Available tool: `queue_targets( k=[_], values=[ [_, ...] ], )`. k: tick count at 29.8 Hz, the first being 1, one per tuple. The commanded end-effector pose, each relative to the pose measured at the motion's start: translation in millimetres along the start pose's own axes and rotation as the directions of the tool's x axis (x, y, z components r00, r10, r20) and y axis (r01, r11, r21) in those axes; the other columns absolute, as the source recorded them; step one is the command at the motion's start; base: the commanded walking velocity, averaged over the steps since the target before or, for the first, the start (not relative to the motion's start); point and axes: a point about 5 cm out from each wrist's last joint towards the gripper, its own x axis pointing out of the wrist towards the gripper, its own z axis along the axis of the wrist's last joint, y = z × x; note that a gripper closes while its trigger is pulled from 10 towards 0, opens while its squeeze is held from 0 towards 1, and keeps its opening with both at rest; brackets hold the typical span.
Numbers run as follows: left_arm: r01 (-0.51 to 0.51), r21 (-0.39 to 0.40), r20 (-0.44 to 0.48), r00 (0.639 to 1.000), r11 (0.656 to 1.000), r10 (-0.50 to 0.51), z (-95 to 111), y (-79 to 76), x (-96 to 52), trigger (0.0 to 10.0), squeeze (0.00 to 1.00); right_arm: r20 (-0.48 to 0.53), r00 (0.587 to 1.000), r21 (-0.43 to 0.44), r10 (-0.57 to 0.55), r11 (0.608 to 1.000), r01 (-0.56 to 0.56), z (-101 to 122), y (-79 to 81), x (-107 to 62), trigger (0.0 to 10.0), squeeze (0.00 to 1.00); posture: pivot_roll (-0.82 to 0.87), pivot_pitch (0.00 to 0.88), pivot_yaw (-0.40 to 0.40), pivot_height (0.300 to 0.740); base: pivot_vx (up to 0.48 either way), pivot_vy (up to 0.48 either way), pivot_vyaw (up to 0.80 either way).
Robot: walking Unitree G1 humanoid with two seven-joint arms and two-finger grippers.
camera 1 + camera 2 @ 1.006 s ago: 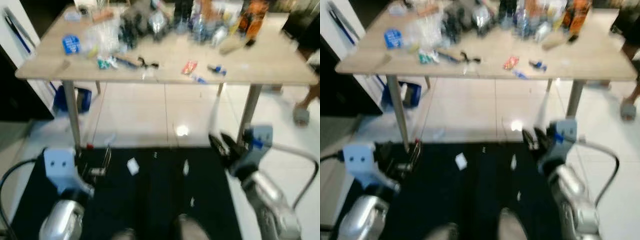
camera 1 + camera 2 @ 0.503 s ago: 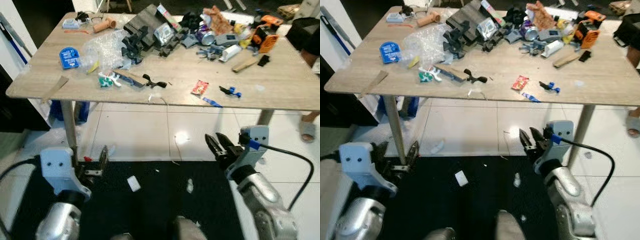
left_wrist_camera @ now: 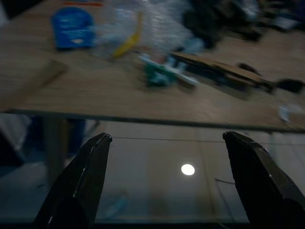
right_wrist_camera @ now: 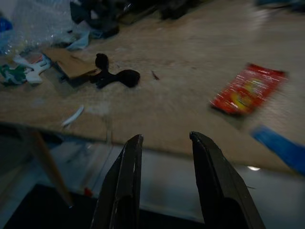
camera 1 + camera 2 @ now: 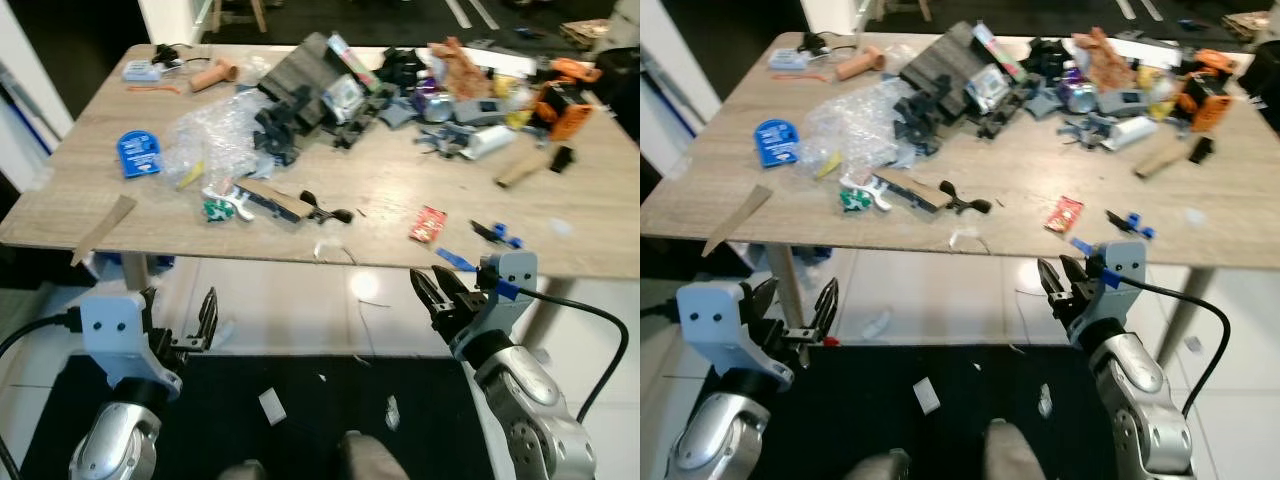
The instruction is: Picking trash to rubbish bin
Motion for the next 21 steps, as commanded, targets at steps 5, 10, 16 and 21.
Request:
queue_targets(
  k=[5,10,16,21],
  values=[
    [-0.014,0.013,-0.020,1.000,1.000,0.014,-2.7,3.6,-2.7,10.0,0.00,-0.009,1.000,0.026,-0.007,1.000,0.007,-1.3,-0.4,0.6,10.0,0.00,-0.15,0.075,0.020,0.740,0.395,0.000,0.73],
    [-0.013,0.012,-0.022,1.000,1.000,0.013,-3.2,3.5,-2.9,10.0,0.00,-0.012,0.996,0.102,-0.088,0.991,0.089,3.4,-11.6,3.5,10.0,0.00,-0.14,0.072,0.018,0.740,0.391,0.000,0.12],
    [-0.011,0.009,-0.024,1.000,1.000,0.011,-3.7,4.2,-2.7,10.0,0.00,0.106,0.987,0.002,-0.120,0.993,0.121,34.1,-25.9,16.0,10.0,0.88,-0.13,0.063,0.022,0.740,0.379,0.000,0.00],
    [-0.007,0.009,-0.024,1.000,1.000,0.007,-3.8,4.1,-2.3,10.0,0.00,0.182,0.968,-0.026,-0.171,0.984,0.178,55.6,-37.6,21.2,10.0,1.00,-0.13,0.061,0.023,0.740,0.351,0.000,0.00]
  ],
)
